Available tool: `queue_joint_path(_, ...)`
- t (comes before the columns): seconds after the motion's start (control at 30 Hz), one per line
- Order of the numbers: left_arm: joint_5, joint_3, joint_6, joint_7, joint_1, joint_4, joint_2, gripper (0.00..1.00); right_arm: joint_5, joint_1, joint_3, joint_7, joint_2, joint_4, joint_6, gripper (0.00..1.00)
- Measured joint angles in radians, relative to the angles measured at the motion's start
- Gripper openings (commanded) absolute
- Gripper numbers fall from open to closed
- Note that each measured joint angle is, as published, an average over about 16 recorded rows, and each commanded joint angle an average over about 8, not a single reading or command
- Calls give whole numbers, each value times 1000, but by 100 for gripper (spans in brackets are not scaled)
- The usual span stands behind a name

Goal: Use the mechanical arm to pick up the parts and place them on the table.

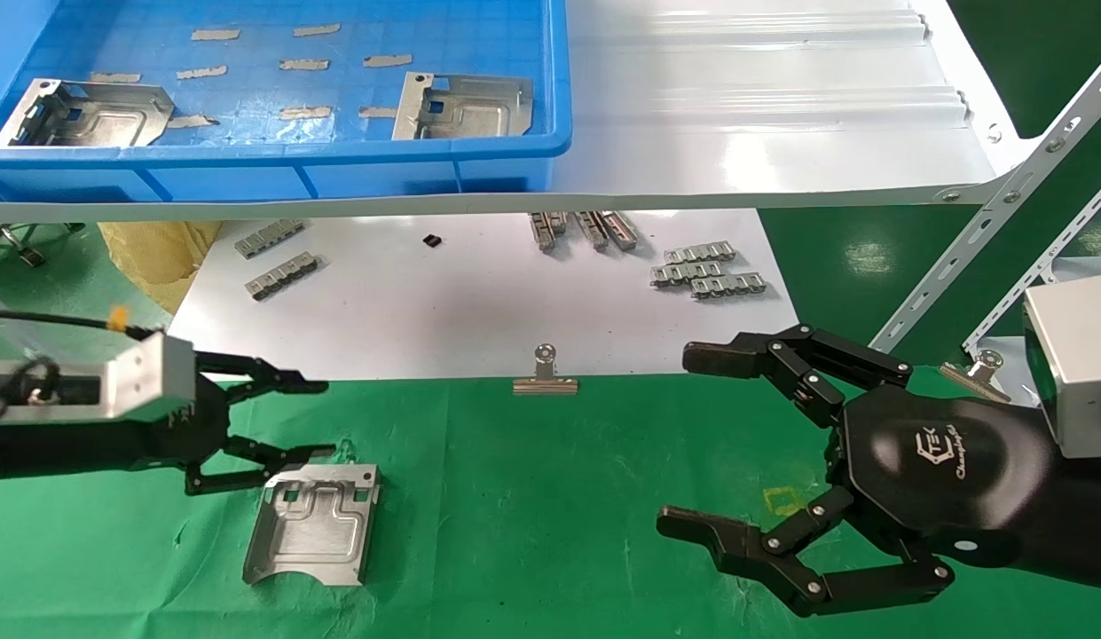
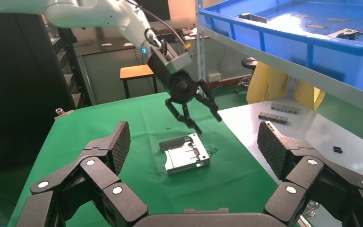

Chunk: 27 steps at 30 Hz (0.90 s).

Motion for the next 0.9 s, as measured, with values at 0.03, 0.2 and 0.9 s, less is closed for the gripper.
queue_joint_path(0.03, -11, -5, 3, -15, 5, 2, -3, 100, 0, 0, 0, 0, 0, 0, 0, 100)
queue_joint_path(0.2, -49, -25, 8, -68, 26, 5, -16, 100, 0, 0, 0, 0, 0, 0, 0, 100)
queue_joint_path(0.9, -111, -130, -11, -218, 139, -217, -62, 100, 0, 0, 0, 0, 0, 0, 0, 100)
